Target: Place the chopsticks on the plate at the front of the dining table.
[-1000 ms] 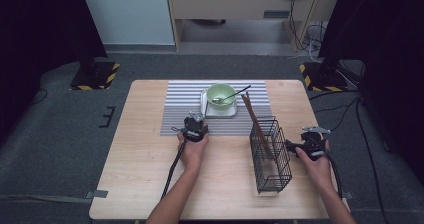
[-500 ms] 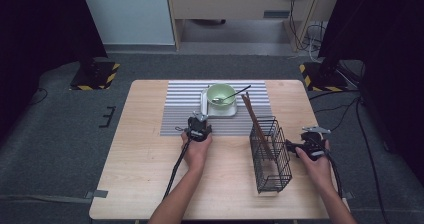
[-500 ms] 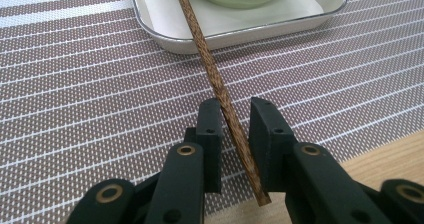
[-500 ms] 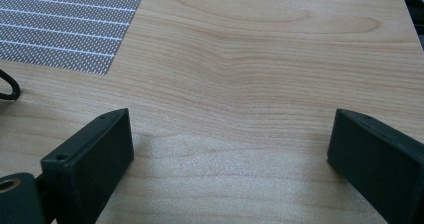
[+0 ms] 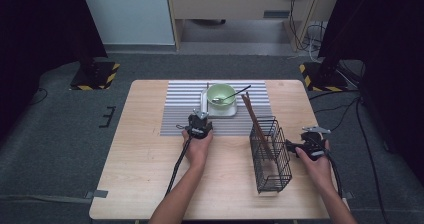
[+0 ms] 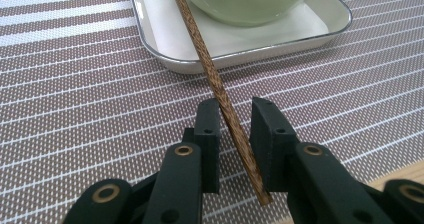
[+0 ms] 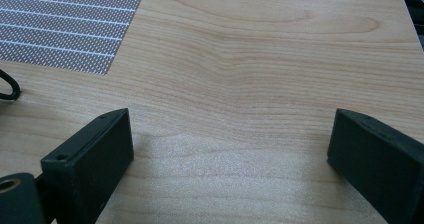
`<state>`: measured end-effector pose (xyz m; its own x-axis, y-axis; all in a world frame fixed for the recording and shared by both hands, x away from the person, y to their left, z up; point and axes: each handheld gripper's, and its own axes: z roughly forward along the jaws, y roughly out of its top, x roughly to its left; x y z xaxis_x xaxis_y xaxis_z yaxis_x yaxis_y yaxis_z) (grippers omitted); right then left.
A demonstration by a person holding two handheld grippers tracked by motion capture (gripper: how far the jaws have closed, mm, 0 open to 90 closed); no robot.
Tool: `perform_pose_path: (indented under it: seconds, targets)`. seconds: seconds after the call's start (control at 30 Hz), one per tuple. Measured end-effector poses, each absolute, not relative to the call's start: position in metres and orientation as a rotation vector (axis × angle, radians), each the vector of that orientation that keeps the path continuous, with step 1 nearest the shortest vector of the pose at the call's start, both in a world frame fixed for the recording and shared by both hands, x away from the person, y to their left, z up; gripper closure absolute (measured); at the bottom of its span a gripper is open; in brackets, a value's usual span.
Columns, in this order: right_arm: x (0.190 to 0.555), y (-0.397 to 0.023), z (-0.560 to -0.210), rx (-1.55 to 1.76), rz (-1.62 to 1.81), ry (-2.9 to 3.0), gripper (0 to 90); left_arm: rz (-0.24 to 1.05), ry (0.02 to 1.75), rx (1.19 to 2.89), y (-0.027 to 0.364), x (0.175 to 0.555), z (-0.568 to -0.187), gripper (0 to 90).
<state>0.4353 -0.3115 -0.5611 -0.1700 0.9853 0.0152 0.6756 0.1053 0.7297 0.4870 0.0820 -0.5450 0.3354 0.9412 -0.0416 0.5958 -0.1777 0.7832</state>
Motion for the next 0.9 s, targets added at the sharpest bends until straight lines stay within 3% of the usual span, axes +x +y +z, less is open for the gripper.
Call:
perform_pose_path:
  seconds: [0.9]
  targets:
    - [0.4354,-0.3115,-0.5611,1.616,0.841,1.904,4.5,0.596,1.333,1.84,0.0796,0.4917,-0.5436,68.1]
